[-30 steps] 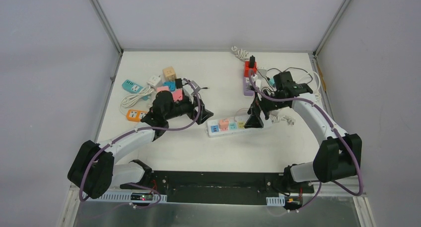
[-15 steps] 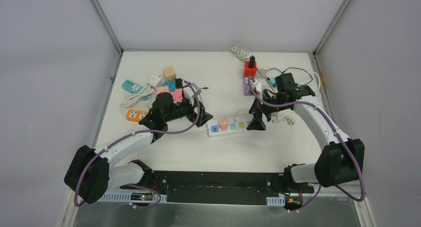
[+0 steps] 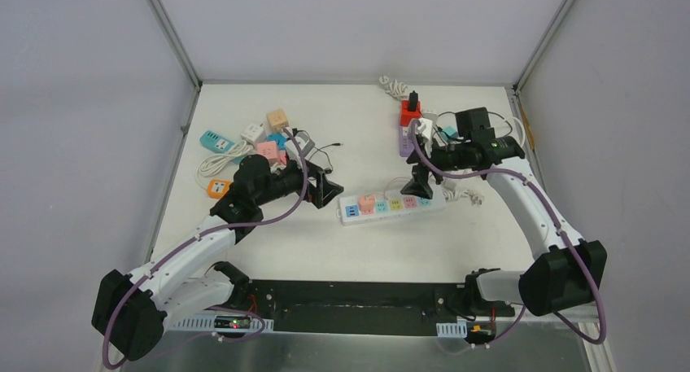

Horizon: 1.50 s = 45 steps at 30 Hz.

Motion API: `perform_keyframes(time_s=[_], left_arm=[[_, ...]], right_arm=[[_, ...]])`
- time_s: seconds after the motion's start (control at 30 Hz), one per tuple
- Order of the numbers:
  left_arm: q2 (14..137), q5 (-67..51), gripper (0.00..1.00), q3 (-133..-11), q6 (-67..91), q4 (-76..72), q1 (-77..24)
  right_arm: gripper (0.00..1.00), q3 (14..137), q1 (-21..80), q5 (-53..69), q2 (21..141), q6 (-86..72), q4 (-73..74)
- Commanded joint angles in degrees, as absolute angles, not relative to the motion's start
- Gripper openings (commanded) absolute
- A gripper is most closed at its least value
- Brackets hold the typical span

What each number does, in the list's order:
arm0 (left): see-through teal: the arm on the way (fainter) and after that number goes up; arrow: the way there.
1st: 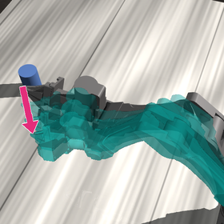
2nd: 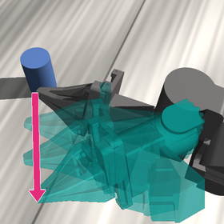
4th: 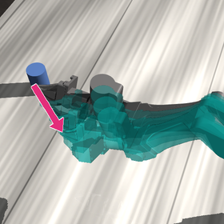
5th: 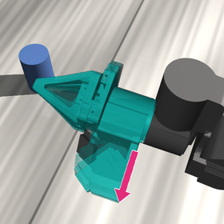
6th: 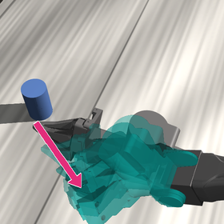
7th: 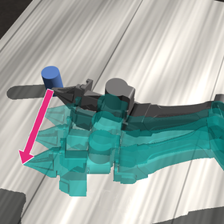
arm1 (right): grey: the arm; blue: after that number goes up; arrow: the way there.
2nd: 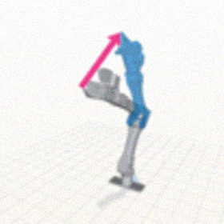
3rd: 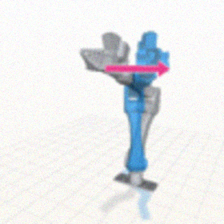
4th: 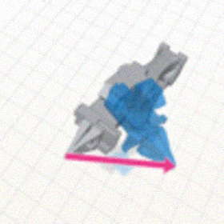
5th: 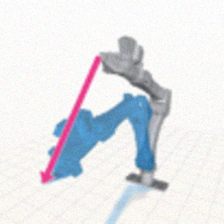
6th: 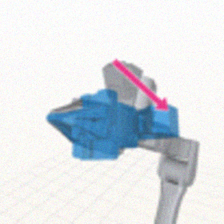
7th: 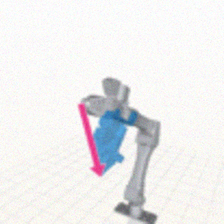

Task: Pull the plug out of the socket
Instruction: Remove the plug from the socket.

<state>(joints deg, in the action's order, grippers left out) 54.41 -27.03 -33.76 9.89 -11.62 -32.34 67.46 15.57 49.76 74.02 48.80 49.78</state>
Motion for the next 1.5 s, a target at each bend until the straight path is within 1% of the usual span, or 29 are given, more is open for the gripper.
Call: perform_keyframes(time_s=[0.0,0.13,0.3,0.53,0.8,1.0,1.07,1.17,1.23,1.47], left_arm=[[53.16,-24.15,0.99,-37.55,13.41,-7.65,-32.87],[53.89,-23.14,0.99,-36.52,12.84,-7.47,-32.96],[54.65,-20.98,0.99,-34.66,11.38,-7.21,-32.96],[54.59,-20.61,0.99,-34.19,10.51,-6.77,-32.96],[55.02,-21.43,0.99,-33.93,10.28,-7.0,-32.96],[56.37,-22.54,0.99,-33.25,10.24,-8.41,-32.96],[56.35,-21.78,0.99,-33.0,10.19,-8.44,-32.96],[55.7,-20.02,0.99,-32.38,10.34,-8.43,-32.96],[55.2,-18.32,0.99,-31.69,10.77,-8.39,-32.92],[53.53,-15.06,0.99,-28.82,12.07,-8.68,-32.88]], right_arm=[[1.0,66.41,18.54,52.63,74.1,48.91,48.65],[1.0,62.1,20.24,51.46,72.79,49.76,45.76],[1.0,62.06,21.86,47.74,73.08,51.33,46.37],[1.0,62.21,24.25,45.58,74.81,50.61,46.19],[1.0,61.59,27.27,39.95,76.2,43.38,40.44],[1.0,58.91,31.16,39.35,76.66,45.76,35.34],[1.0,58.34,32.13,39.57,77.53,46.68,32.73],[1.0,58.66,33.44,39.0,79.53,52.19,30.61],[1.0,58.62,34.79,38.7,80.43,52.46,28.98],[1.0,60.36,36.74,35.85,86.02,56.73,28.06]])
